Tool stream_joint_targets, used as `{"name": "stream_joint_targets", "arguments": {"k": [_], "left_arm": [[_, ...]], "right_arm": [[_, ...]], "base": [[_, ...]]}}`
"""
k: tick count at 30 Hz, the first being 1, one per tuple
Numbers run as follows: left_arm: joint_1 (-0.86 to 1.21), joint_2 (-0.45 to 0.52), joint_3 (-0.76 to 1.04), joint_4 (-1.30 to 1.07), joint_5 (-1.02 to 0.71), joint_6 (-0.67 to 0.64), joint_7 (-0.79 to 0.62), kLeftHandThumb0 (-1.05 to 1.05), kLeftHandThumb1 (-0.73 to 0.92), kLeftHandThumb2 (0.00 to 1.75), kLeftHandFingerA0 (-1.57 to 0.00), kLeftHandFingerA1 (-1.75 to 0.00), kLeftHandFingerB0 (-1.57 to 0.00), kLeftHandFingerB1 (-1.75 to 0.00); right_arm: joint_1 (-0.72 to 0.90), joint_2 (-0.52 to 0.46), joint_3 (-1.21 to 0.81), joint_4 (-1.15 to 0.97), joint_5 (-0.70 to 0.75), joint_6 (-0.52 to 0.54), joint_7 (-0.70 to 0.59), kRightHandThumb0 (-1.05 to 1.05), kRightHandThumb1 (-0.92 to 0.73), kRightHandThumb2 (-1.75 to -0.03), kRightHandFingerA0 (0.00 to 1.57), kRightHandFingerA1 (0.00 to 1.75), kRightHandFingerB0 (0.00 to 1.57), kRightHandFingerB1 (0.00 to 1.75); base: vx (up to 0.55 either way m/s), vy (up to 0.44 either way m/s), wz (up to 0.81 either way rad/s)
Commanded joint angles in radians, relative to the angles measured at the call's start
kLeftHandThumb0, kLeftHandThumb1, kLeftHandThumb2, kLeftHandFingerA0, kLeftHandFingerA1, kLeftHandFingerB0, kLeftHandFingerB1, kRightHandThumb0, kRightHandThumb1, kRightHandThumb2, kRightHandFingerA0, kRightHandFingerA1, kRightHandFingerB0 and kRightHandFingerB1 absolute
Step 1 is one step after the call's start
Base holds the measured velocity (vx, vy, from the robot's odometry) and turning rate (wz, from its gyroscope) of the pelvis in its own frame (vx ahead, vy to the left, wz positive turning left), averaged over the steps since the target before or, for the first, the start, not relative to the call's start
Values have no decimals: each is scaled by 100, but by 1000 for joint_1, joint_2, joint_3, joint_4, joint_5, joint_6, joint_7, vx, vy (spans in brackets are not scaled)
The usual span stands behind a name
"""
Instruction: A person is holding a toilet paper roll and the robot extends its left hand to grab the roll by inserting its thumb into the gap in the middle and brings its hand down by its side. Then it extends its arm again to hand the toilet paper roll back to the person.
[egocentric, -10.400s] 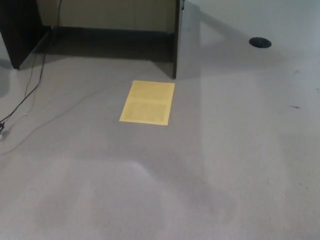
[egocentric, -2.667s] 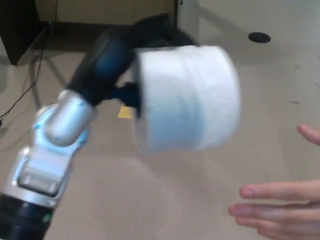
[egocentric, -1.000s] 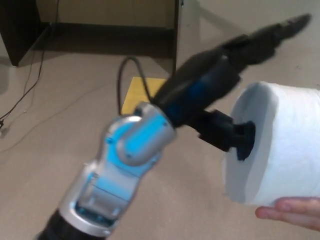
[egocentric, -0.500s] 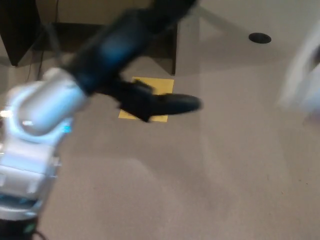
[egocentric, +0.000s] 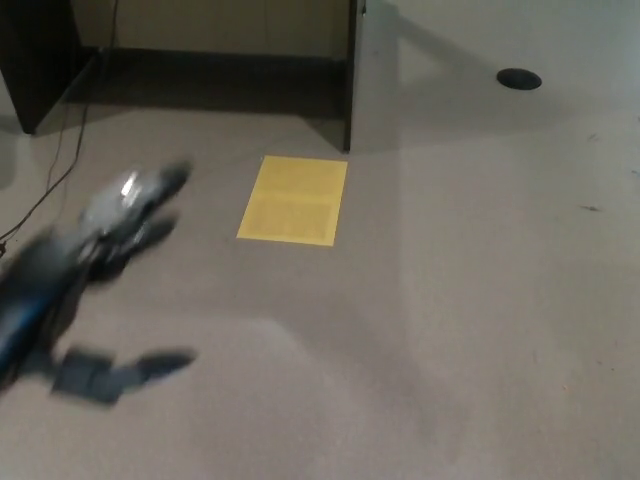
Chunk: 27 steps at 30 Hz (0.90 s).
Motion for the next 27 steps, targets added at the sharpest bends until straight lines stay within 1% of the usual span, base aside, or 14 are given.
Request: {"name": "stream_joint_targets", "arguments": {"k": [1, 3, 4, 6, 7, 8, 9, 15, 17, 18, 19, 23, 24, 27], "left_arm": [[235, -3, 94, 389, 57, -354, 116, -37, 41, 58, -13, -37, -7, -22], [252, 3, 92, 503, 87, -402, 167, -34, 43, 54, -12, -34, -10, -26], [271, -1, 89, 557, 103, -410, 200, -21, 32, 84, -2, -50, 0, -48], [284, -6, 77, 628, 112, -446, 228, -20, 37, 87, -4, -51, 0, -48], [284, -11, 70, 686, 113, -453, 243, -26, 46, 55, -10, -35, -11, -27], [287, -8, 59, 750, 118, -487, 252, -24, 47, 55, -10, -36, -10, -25], [278, -1, 47, 813, 131, -507, 270, -16, 45, 91, -4, -51, 0, -48], [261, 27, 2, 1033, 169, -529, 355, -12, 54, 96, -3, -50, 0, -47], [244, 28, 1, 1082, 161, -545, 364, -10, 55, 97, -4, -51, -1, -47], [237, 28, 0, 1100, 156, -545, 365, -10, 55, 97, -4, -51, -1, -47], [235, 28, -3, 1123, 153, -553, 365, -15, 54, 56, -12, -32, -14, -26], [207, 48, -37, 1185, 187, -574, 423, -23, 51, 58, -17, -34, -15, -29], [188, 53, -34, 1203, 170, -555, 402, -23, 52, 58, -16, -33, -16, -28], [185, 66, -47, 1228, 174, -577, 416, -22, 51, 59, -20, -35, -18, -30]], "right_arm": [[15, -32, -14, 7, 6, 3, -9, -34, -66, -59, 78, 69, 62, 44], [13, -31, -17, 7, 10, 3, -3, -34, -66, -60, 77, 65, 61, 44], [18, -31, -21, 7, 14, 3, -2, -34, -66, -60, 76, 66, 61, 44], [24, -35, -23, 9, 15, 1, -8, -34, -66, -60, 77, 65, 61, 44], [23, -37, -23, 10, 14, 1, -10, -35, -67, -60, 77, 66, 61, 44], [29, -40, -24, 11, 13, 1, -10, -35, -67, -61, 75, 62, 59, 43], [25, -38, -26, 13, 15, 5, -9, -34, -67, -61, 74, 60, 56, 42], [22, -18, -42, 15, 31, 11, -20, -33, -67, -60, 73, 62, 52, 41], [22, -16, -42, 14, 29, 5, -30, -33, -65, -59, 69, 56, 49, 40], [24, -18, -45, 13, 32, -3, -32, -33, -65, -59, 69, 56, 49, 40], [32, -20, -49, 11, 35, -8, -33, -32, -65, -59, 67, 52, 48, 40], [22, -19, -68, 14, 45, 2, -22, -33, -67, -59, 62, 48, 44, 38], [13, -16, -68, 15, 42, 10, -20, -32, -67, -60, 67, 50, 44, 37], [23, -15, -68, 13, 31, -7, -25, -33, -66, -60, 68, 54, 49, 42]], "base": [[0, 0, 0], [0, 0, 0], [0, 0, 0], [0, 0, 0], [0, 0, 0], [0, 0, 0], [0, 0, 0], [0, 0, 0], [0, 0, 0], [0, 0, 0], [0, 0, 0], [0, 0, 0], [0, 0, 0], [0, 0, 0]]}}
